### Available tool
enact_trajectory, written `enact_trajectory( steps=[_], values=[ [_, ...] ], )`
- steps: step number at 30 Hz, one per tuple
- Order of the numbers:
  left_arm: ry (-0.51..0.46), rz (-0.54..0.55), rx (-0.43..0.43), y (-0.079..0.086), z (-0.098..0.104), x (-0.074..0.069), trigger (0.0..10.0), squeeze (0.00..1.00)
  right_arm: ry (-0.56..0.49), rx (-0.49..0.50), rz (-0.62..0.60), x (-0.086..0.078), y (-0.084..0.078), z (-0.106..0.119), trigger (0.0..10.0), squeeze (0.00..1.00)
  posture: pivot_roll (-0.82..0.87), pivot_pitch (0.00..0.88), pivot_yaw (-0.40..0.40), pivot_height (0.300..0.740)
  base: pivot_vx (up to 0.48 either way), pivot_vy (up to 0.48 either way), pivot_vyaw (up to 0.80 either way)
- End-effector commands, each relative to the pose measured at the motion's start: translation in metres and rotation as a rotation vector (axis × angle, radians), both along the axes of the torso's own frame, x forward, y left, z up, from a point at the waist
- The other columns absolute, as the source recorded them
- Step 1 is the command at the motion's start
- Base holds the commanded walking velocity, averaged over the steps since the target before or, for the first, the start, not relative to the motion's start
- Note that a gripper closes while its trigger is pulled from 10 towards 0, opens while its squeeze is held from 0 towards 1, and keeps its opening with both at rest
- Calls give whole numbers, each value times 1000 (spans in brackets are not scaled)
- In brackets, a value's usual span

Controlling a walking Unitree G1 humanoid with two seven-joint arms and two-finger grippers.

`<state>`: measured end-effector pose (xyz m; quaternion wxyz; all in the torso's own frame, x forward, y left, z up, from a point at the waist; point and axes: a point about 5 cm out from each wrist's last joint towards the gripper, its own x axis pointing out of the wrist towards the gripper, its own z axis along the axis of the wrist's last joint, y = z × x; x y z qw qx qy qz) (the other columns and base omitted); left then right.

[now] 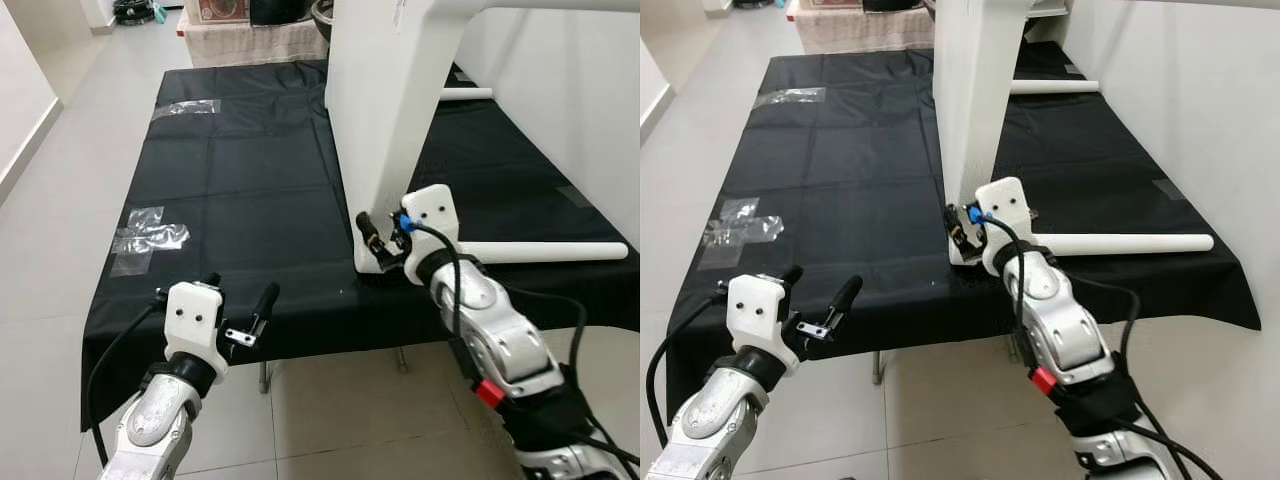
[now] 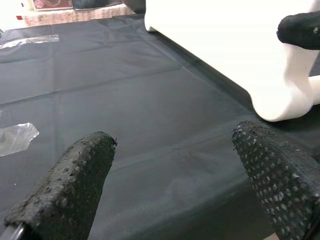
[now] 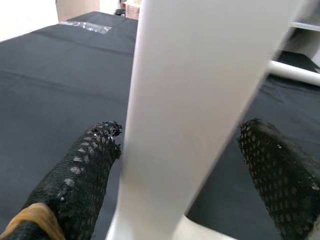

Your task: Building children table

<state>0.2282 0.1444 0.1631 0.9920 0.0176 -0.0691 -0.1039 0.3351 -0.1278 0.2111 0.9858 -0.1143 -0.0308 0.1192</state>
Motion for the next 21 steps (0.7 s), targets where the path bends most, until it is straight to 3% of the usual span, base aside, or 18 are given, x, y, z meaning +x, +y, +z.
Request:
enact_trajectory(
  steps=[1, 11, 12, 15, 16, 21],
  values=[
    [9, 10, 6, 1, -2, -3, 10000, 0, 3, 8, -19, 4, 4, -3, 10000, 0, 38, 165, -20, 740, 0, 0, 0],
    [-1, 12, 5, 1, 3, -2, 10000, 0, 82, 70, -147, 19, 8, -20, 10000, 0, 53, 190, -20, 740, 0, 0, 0],
    [-1, 13, 4, 1, 4, -2, 10000, 0, 82, 82, -159, 20, 6, -21, 8235, 0, 56, 194, -19, 740, 0, 0, 0],
    [-2, 13, 4, 1, 4, -3, 10000, 0, 81, 90, -166, 21, 6, -22, 8235, 0, 56, 194, -19, 740, 0, 0, 0],
    [1, 12, 2, 0, 4, -4, 10000, 0, 69, 119, -172, 22, 5, -20, 0, 0, 58, 199, -16, 740, 0, 0, 0],
    [5, 6, -1, -2, 4, -5, 10000, 0, 46, 133, -177, 26, 6, -15, 0, 0, 61, 208, -14, 740, 0, 0, 0]
  ],
)
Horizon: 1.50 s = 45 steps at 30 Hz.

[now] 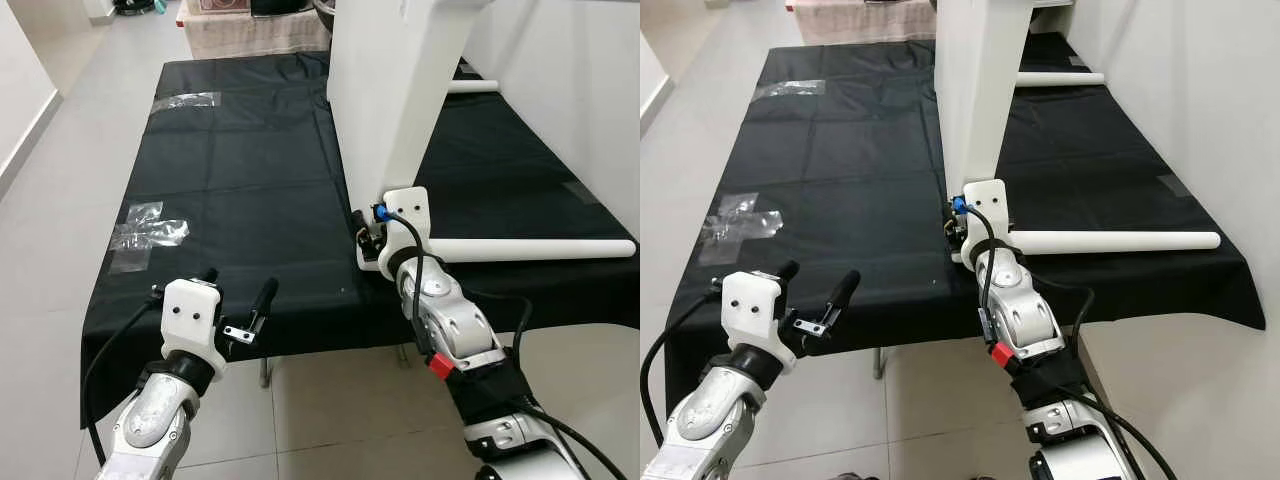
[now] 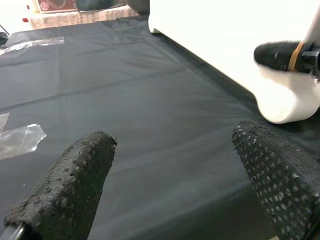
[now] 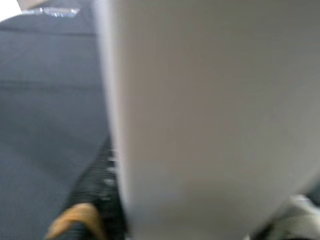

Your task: Building children table

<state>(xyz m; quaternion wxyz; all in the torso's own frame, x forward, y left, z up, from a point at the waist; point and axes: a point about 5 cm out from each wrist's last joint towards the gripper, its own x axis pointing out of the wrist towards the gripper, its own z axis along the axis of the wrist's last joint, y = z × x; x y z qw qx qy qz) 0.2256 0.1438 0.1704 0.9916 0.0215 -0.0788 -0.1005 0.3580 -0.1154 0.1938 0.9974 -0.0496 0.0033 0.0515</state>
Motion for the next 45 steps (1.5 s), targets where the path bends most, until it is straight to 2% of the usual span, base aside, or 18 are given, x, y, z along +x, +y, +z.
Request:
enact_trajectory(
  steps=[1, 7, 8, 10, 11, 19, 21, 22, 23, 28, 30, 37, 42, 45],
  values=[
    [25, -1, -6, -1, -3, -3, 10000, 0, -22, 7, -37, 3, -6, 2, 0, 0, 62, 207, -14, 740, 0, 0, 0],
    [23, -3, -5, -2, -2, -2, 10000, 0, -38, 20, 2, 3, 0, 2, 0, 0, 66, 206, -17, 740, 0, 0, 0],
    [22, -2, -4, -1, -1, -2, 10000, 0, -61, 29, 59, 2, 8, 5, 0, 0, 67, 206, -15, 740, 0, 0, 0],
    [23, -2, -3, -1, -1, -2, 10000, 0, -71, 30, 90, 0, 12, 6, 0, 0, 70, 200, -16, 740, 0, 0, 0],
    [22, -3, 0, -1, -1, -2, 10000, 0, -81, 46, 155, -3, 21, 7, 0, 0, 72, 190, -15, 740, 0, 0, 0],
    [21, -7, 2, -1, -1, -2, 10000, 0, -85, 153, 282, -10, 36, 12, 0, 0, 69, 192, -10, 740, 0, 0, 0],
    [22, -12, 2, -2, -1, -2, 10000, 0, -104, 183, 360, -16, 44, 18, 0, 0, 66, 192, -7, 740, 0, 0, 0],
    [22, -12, 2, -2, -1, -2, 10000, 0, -104, 183, 360, -16, 44, 18, 0, 0, 66, 192, -7, 740, 0, 0, 0],
    [23, -13, 2, -2, -1, -1, 10000, 0, -106, 210, 420, -20, 50, 20, 0, 0, 65, 193, -5, 740, 0, 0, 0],
    [22, -15, 4, -2, 0, -1, 10000, 0, -94, 262, 529, -30, 63, 22, 0, 0, 69, 194, -3, 740, 0, 0, 0],
    [19, -14, 6, -2, 0, 0, 10000, 0, -81, 284, 600, -37, 74, 22, 0, 0, 71, 196, -2, 740, 0, 0, 0],
    [18, -13, 7, -2, 1, 0, 10000, 0, -81, 294, 660, -43, 82, 22, 0, 0, 71, 197, -2, 740, 0, 0, 0],
    [13, -13, 8, -3, 2, 0, 10000, 0, -94, 311, 789, -55, 91, 25, 0, 0, 69, 197, -2, 740, 0, 0, 0],
    [11, -14, 8, -3, 2, 1, 10000, 0, -93, 316, 827, -58, 94, 26, 0, 0, 70, 197, -3, 740, 0, 0, 0]
  ],
)
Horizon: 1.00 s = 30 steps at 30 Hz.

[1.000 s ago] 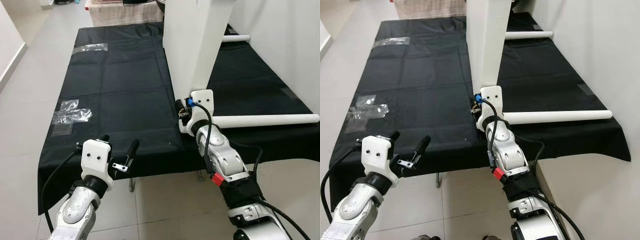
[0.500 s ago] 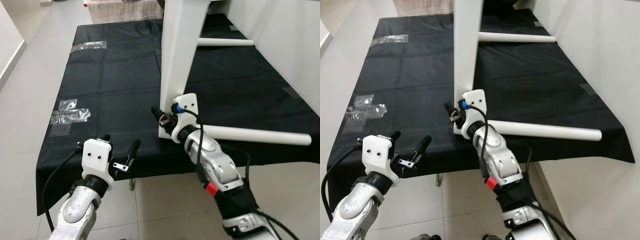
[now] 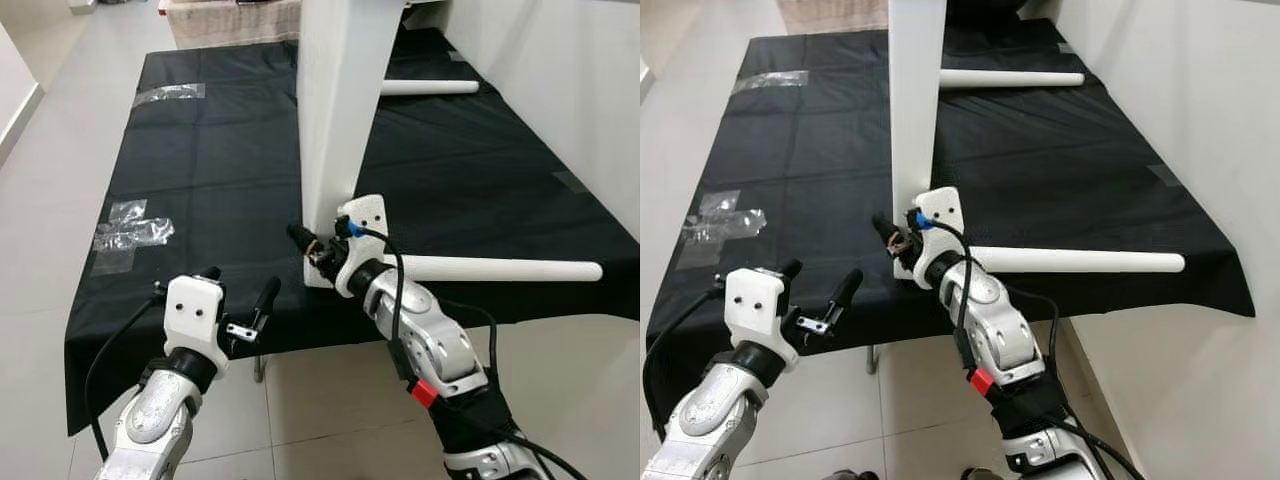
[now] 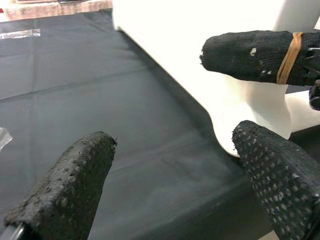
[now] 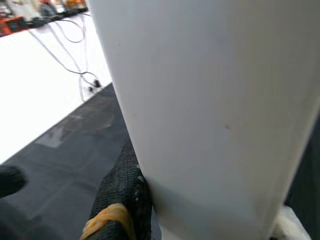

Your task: Building children table

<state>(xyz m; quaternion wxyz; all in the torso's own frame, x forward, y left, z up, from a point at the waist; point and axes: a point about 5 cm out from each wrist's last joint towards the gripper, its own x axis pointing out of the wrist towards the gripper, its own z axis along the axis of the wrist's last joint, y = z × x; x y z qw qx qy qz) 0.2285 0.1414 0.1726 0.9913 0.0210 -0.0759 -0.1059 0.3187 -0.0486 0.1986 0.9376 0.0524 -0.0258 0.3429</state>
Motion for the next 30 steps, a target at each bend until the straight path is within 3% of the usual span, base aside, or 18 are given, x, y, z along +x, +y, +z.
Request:
enact_trajectory(
  steps=[1, 6, 9, 13, 14, 15, 16, 17, 21, 25, 30],
  values=[
    [5, -3, 7, -1, 0, -2, 10000, 0, -60, 128, 223, -19, 28, 21, 0, 0, 70, 197, -3, 740, 0, 0, 0],
    [2, -2, 9, -1, 1, -1, 10000, 0, -62, 136, 262, -20, 36, 21, 0, 0, 74, 198, -4, 740, 0, 0, 0],
    [-1, 1, 11, 0, 2, -2, 10000, 0, -55, 117, 218, -9, 48, 20, 0, 0, 84, 201, -3, 740, 0, 0, 0],
    [-3, 2, 11, 0, 3, -2, 10000, 0, -49, 109, 205, -6, 55, 21, 0, 0, 86, 203, -2, 740, 0, 0, 0],
    [-4, 1, 13, 0, 4, -2, 10000, 0, -36, 107, 195, -4, 61, 21, 3804, 0, 89, 205, -2, 740, 0, 0, 0],
    [-4, 1, 13, 0, 4, -2, 10000, 0, -36, 107, 195, -4, 61, 21, 3804, 0, 89, 205, -2, 740, 0, 0, 0],
    [-4, 2, 13, 0, 4, -2, 10000, 0, -29, 104, 194, -4, 63, 19, 10000, 0, 90, 206, -1, 740, 0, 0, 0],
    [-5, 2, 14, 1, 4, -2, 10000, 0, -13, 100, 186, -3, 63, 16, 10000, 1000, 90, 206, -1, 740, 0, 0, 0],
    [-5, 3, 15, 1, 4, -2, 10000, 0, 3, 95, 158, 0, 59, 12, 10000, 1000, 92, 210, -4, 740, 0, 0, 0],
    [-5, 8, 14, 2, 4, -3, 10000, 0, 9, 89, 84, 8, 34, 8, 10000, 1000, 79, 211, -3, 740, 0, 0, 0],
    [-8, 5, 12, 1, 5, 0, 10000, 0, 17, 48, 46, 4, -3, 3, 10000, 1000, 68, 208, -7, 740, 0, 0, 0]
  ],
)
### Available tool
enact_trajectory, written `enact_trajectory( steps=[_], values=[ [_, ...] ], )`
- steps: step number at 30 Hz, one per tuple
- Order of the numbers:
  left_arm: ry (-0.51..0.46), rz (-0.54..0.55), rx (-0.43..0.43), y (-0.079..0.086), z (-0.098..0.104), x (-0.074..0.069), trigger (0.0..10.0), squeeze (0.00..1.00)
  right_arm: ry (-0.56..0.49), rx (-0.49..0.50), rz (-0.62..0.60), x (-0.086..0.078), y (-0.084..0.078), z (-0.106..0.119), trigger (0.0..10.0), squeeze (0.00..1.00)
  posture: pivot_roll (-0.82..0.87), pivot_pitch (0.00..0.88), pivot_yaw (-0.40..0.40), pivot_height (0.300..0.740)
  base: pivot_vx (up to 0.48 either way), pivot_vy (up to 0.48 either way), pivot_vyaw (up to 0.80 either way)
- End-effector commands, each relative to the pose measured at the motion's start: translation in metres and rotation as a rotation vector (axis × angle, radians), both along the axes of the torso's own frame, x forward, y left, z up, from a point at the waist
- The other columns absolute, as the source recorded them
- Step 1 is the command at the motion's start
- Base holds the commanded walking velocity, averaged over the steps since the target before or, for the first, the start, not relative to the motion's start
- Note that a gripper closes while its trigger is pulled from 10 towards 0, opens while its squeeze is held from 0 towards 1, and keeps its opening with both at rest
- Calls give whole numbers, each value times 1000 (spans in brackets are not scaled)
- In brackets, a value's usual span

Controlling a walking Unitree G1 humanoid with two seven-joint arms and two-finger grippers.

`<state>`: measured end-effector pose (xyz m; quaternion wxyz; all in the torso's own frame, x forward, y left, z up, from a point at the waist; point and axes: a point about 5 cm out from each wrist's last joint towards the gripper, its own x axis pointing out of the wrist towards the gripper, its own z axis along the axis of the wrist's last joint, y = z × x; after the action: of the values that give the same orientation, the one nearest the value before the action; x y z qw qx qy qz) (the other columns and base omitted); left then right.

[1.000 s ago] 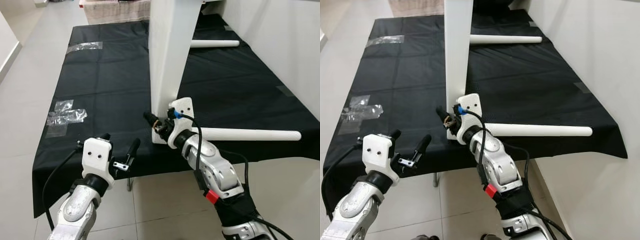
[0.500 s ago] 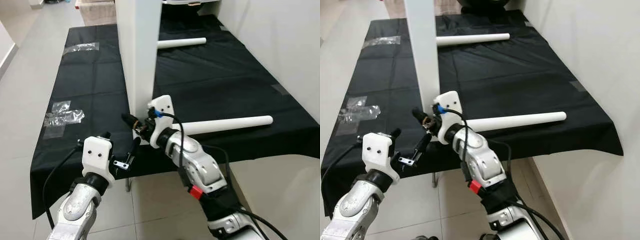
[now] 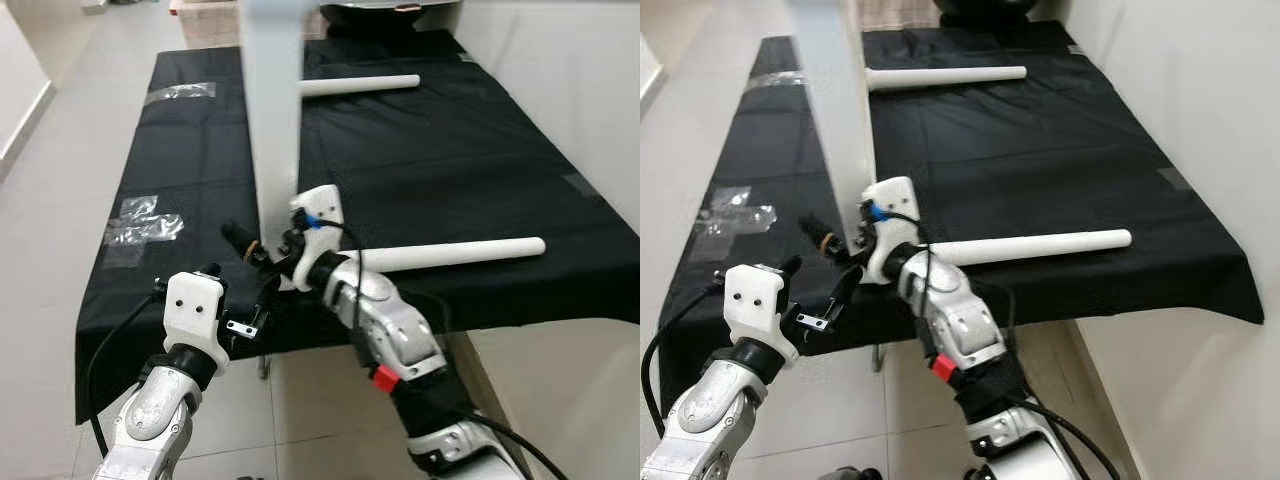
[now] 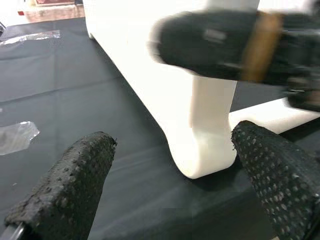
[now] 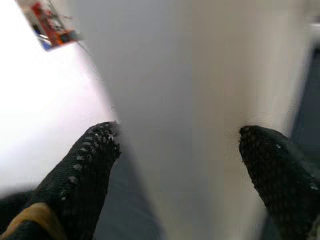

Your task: Building children table

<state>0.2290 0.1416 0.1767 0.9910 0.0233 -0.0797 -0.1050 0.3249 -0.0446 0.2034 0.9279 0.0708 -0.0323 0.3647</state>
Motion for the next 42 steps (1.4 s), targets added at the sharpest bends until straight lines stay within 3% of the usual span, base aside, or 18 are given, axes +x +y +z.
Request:
enact_trajectory(
  steps=[1, 7, 9, 10, 11, 15, 20, 25, 27, 28, 32, 35, 36, 37, 38, 39, 42],
  values=[
    [0, 4, 8, 1, 1, -1, 10000, 0, 20, 8, -2, -2, -7, -2, 10000, 1000, 68, 208, -7, 740, 0, 0, 0],
    [-9, 0, 4, 0, 1, 4, 10000, 0, 34, -87, -44, -14, -54, -13, 10000, 1000, 38, 199, -7, 740, 0, 0, 0],
    [-9, 0, 4, 0, 1, 4, 10000, 0, 34, -87, -44, -14, -54, -13, 10000, 1000, 38, 199, -7, 740, 0, 0, 0],
    [-12, -1, 4, 0, 2, 4, 10000, 0, 38, -108, -44, -16, -63, -15, 10000, 1000, 35, 198, -10, 740, 0, 0, 0],
    [-17, 0, 2, 1, 3, 6, 10000, 0, 52, -150, -60, -20, -86, -19, 10000, 1000, 31, 196, -14, 740, 0, 0, 0],
    [-18, 1, 2, 1, 3, 6, 10000, 0, 60, -170, -75, -22, -99, -21, 10000, 1000, 27, 194, -16, 740, 0, 0, 0],
    [-23, 6, -3, 0, 2, 7, 10000, 0, 80, -222, -161, -23, -128, -23, 10000, 1000, 20, 185, -21, 740, 0, 0, 0],
    [-26, -5, -8, -3, 3, 7, 10000, 0, 81, -232, -195, -21, -132, -23, 10000, 1000, 18, 176, -23, 740, 0, 0, 0],
    [-35, -79, 15, -20, 3, 7, 10000, 0, 77, -241, -264, -14, -134, -23, 10000, 1000, 20, 175, -23, 740, 0, 0, 0],
    [-35, -79, 15, -20, 3, 7, 10000, 0, 77, -241, -264, -14, -134, -23, 10000, 1000, 20, 175, -23, 740, 0, 0, 0],
    [-54, -106, 102, -38, -1, 10, 10000, 0, 67, -241, -286, -8, -129, -20, 10000, 1000, 23, 178, -28, 740, 0, 0, 0],
    [-69, -64, 139, -37, -1, 15, 10000, 0, 66, -239, -285, -7, -128, -19, 10000, 1000, 20, 180, -28, 740, 0, 0, 0],
    [-84, -16, 164, -35, 0, 20, 10000, 0, 66, -238, -294, -6, -128, -19, 10000, 871, 24, 181, -32, 740, 0, 0, 0],
    [-97, 43, 181, -31, 1, 26, 10000, 0, 67, -235, -305, -5, -129, -18, 10000, 404, 19, 184, -30, 740, 0, 0, 0],
    [-97, 43, 181, -31, 1, 26, 10000, 0, 67, -235, -305, -5, -129, -18, 10000, 404, 19, 184, -30, 740, 0, 0, 0],
    [-111, 89, 191, -28, 3, 32, 10000, 0, 67, -235, -313, -5, -130, -18, 10000, 0, 17, 187, -28, 740, 0, 0, 0],
    [-134, 146, 206, -24, 6, 39, 10000, 0, 68, -235, -324, -5, -132, -18, 10000, 0, 10, 193, -21, 740, 0, 0, 0]
  ],
)
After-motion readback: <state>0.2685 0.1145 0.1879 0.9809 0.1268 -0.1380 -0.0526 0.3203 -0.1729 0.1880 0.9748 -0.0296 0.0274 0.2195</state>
